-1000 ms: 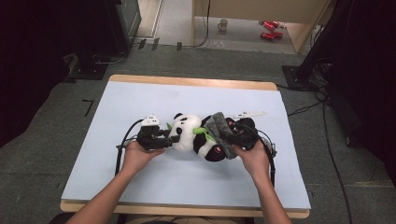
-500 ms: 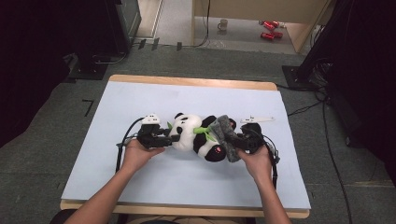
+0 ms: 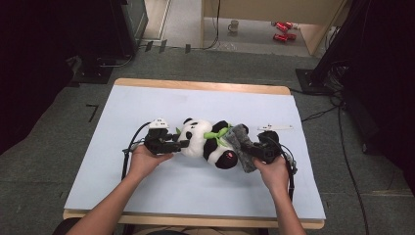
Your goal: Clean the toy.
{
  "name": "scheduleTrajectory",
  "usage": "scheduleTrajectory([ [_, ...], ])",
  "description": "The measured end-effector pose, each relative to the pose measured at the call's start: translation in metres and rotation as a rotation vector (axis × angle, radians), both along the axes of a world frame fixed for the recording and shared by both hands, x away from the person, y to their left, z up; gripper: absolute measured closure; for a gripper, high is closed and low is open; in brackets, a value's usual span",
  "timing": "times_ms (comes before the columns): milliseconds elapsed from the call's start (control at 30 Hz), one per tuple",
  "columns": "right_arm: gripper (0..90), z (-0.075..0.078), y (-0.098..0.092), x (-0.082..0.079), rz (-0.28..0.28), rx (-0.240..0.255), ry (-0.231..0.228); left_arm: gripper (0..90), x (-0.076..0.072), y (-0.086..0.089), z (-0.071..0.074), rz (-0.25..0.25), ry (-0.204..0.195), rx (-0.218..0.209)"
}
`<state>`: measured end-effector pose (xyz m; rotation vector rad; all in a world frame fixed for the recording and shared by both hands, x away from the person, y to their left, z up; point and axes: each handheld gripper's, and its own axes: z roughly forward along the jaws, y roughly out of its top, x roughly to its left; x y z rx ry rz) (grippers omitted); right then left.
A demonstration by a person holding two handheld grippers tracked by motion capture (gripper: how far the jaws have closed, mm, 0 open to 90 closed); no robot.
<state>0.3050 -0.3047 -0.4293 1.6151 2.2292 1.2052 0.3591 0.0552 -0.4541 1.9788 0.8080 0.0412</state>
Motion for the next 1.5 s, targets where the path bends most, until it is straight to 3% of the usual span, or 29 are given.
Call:
scheduleTrajectory([
  [200, 79.5, 0.000, -0.012, -0.002, -0.036, -0.058, 0.011, 61.5, 0.000, -0.001, 0.005, 0.022, 0.008, -0.008],
  [333, 79.6, 0.007, -0.024, -0.005, -0.087, -0.063, 0.012, 65.8, 0.001, 0.002, 0.008, 0.025, 0.059, -0.031],
  [367, 79.6, 0.010, -0.027, -0.006, -0.094, -0.057, 0.006, 66.4, 0.001, 0.003, 0.009, 0.024, 0.078, -0.037],
  [467, 79.6, 0.029, -0.032, -0.013, -0.127, 0.031, -0.053, 67.5, -0.003, 0.001, 0.011, 0.026, 0.075, -0.017],
  [567, 79.6, 0.050, -0.024, -0.019, -0.109, 0.058, -0.109, 69.7, -0.006, 0.000, 0.013, 0.031, 0.082, -0.013],
  [800, 79.4, 0.078, 0.014, -0.031, 0.004, 0.069, -0.158, 74.1, -0.013, 0.006, 0.019, 0.038, 0.102, -0.013],
  [933, 79.1, 0.077, 0.039, -0.038, 0.082, 0.065, -0.135, 74.2, -0.010, 0.009, 0.016, 0.057, 0.108, -0.004],
  [1100, 79.0, 0.060, 0.065, -0.042, 0.152, 0.003, -0.090, 74.2, -0.007, 0.010, 0.013, 0.056, 0.098, -0.012],
  [1300, 79.1, 0.045, 0.066, -0.036, 0.133, -0.028, -0.083, 69.7, -0.008, 0.010, 0.012, 0.029, 0.043, -0.013],
  [1500, 79.1, 0.042, 0.062, -0.030, 0.111, -0.032, -0.097, 49.7, -0.006, 0.017, 0.012, -0.034, -0.009, -0.029],
])
